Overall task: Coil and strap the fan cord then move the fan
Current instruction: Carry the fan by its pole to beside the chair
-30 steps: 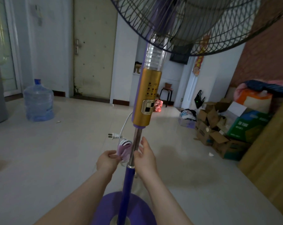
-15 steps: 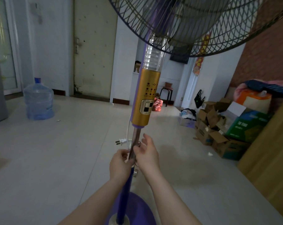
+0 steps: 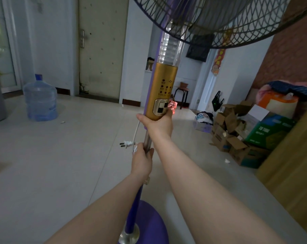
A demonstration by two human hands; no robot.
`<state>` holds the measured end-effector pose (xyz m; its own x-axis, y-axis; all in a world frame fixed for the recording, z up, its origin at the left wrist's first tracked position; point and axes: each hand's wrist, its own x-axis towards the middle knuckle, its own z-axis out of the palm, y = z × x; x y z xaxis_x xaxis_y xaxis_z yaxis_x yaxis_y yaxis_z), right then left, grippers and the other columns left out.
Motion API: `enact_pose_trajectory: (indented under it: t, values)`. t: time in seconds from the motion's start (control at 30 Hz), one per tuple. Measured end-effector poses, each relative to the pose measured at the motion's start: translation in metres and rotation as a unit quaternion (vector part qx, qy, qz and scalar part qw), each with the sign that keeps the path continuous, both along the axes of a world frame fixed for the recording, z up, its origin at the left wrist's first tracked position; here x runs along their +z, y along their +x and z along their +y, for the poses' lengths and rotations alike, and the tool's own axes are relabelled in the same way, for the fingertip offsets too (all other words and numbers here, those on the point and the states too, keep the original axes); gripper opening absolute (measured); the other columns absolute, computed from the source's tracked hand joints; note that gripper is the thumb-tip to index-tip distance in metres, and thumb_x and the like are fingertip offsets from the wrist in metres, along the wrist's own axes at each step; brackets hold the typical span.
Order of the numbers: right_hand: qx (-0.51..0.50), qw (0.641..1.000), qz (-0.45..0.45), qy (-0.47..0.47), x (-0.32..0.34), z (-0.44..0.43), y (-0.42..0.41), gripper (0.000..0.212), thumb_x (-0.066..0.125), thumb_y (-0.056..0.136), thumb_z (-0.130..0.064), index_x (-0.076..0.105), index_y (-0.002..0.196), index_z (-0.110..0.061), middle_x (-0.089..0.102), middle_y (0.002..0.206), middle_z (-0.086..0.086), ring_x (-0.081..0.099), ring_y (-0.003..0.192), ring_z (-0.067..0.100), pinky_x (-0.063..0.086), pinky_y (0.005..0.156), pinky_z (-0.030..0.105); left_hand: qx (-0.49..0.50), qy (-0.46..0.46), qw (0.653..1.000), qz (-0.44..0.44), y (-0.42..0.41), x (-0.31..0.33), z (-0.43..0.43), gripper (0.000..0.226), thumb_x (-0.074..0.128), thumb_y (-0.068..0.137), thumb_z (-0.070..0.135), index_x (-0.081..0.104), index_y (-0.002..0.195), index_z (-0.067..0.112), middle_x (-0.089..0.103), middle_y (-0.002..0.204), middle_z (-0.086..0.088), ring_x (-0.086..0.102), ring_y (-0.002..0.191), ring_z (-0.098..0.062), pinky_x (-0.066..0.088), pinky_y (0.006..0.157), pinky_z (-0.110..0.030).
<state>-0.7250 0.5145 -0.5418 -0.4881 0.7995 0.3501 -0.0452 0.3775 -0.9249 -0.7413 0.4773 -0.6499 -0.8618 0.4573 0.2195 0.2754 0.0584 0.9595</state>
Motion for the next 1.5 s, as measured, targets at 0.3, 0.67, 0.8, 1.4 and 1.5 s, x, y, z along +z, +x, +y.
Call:
enact_pose_trajectory:
  t: [0.3, 0.67, 0.8, 1.4, 1.5]
  values:
    - [0.034, 0.998, 0.048, -0.038, -0.011, 0.012, -0.013, 0.061, 0.086, 0.067, -0.029, 0.042, 0.106, -0.042, 0.057, 0.089, -0.027, 0.055, 0.081, -0.007, 0.047, 0.074, 0.021, -0.031, -0.03, 0.999, -0.006, -0.009, -0.003, 0.008, 0.005, 0.043, 0.099, 0.016, 0.039, 0.099, 0.012, 0.061, 0.095, -0.022, 0.056, 0.072, -0.025, 0.043, 0.06, -0.036]
    - [0.044, 0.997, 0.039, -0.054, -0.002, -0.003, 0.014, 0.057, 0.085, 0.069, -0.026, 0.043, 0.107, -0.038, 0.059, 0.093, -0.022, 0.059, 0.084, -0.002, 0.045, 0.071, 0.017, 0.003, -0.085, 0.996, -0.026, 0.016, 0.01, -0.003, 0.012, 0.052, 0.095, 0.014, 0.041, 0.099, 0.012, 0.06, 0.099, -0.015, 0.062, 0.085, -0.029, 0.049, 0.065, -0.039]
    - [0.054, 0.996, 0.031, -0.059, 0.018, -0.007, 0.025, 0.059, 0.085, 0.069, -0.024, 0.042, 0.105, -0.04, 0.058, 0.091, -0.024, 0.059, 0.082, -0.003, 0.044, 0.067, 0.014, 0.022, -0.084, 0.995, -0.048, 0.027, 0.027, -0.007, 0.008, 0.048, 0.095, 0.012, 0.043, 0.101, 0.01, 0.06, 0.101, -0.017, 0.061, 0.09, -0.033, 0.052, 0.074, -0.044]
    - [0.008, 0.989, -0.023, -0.143, 0.264, -0.02, 0.091, 0.056, 0.085, 0.065, -0.022, 0.047, 0.105, -0.034, 0.064, 0.085, -0.017, 0.063, 0.074, 0.003, 0.048, 0.065, 0.019, 0.04, -0.156, 0.979, -0.123, 0.101, 0.276, -0.034, 0.013, 0.05, 0.092, 0.014, 0.047, 0.098, 0.003, 0.065, 0.092, -0.021, 0.062, 0.086, -0.038, 0.053, 0.077, -0.048]
    - [-0.006, 0.988, -0.031, -0.149, 0.309, -0.022, 0.111, 0.057, 0.085, 0.064, -0.022, 0.049, 0.108, -0.031, 0.065, 0.087, -0.015, 0.065, 0.077, 0.008, 0.052, 0.071, 0.024, 0.035, -0.16, 0.977, -0.139, 0.123, 0.321, -0.039, 0.014, 0.051, 0.091, 0.014, 0.048, 0.098, 0.002, 0.065, 0.09, -0.02, 0.063, 0.086, -0.038, 0.054, 0.076, -0.047]
